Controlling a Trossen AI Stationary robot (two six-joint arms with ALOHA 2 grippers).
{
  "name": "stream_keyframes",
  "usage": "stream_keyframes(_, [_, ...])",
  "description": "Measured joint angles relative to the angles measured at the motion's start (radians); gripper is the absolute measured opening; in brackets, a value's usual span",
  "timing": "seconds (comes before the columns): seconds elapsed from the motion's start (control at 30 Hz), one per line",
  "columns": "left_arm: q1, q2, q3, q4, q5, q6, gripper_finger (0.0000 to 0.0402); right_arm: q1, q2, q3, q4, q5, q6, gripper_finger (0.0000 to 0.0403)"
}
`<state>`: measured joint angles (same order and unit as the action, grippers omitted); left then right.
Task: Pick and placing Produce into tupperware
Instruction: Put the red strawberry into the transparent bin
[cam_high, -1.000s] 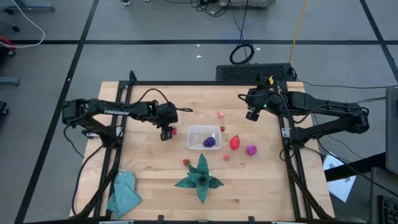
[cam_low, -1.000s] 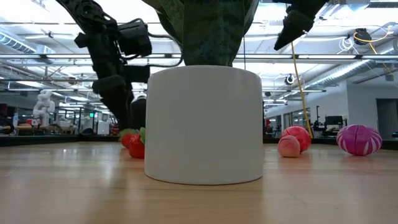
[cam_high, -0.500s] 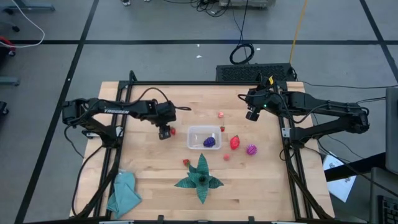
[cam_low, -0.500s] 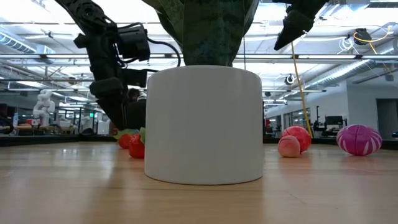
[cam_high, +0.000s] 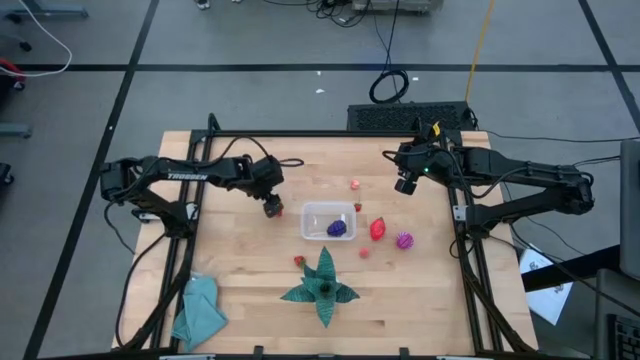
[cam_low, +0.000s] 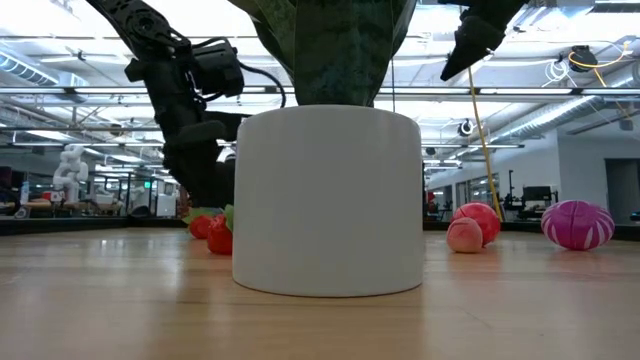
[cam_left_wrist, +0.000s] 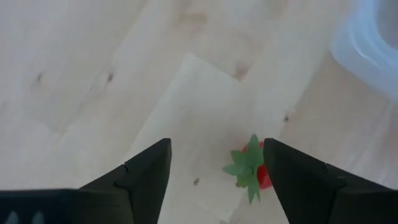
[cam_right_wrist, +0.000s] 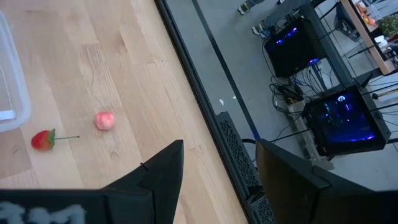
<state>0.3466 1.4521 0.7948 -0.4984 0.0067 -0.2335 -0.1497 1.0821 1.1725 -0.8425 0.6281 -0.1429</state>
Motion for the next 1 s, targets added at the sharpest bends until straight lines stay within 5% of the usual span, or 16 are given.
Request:
stream_keyframes(0.4, [-0.104, 0.000, 0.000, -0.005, -0.086, -0.461, 0.0244, 0.000, 0.000, 0.000, -0.009, 0.000, -0.003, 0.0192])
stream_keyframes(1.0, [-0.238, 0.001, 0.000, -0.023, -0.185, -0.895, 0.0232, 0.000, 0.000, 0.000, -0.031, 0.000, -0.056, 0.0192])
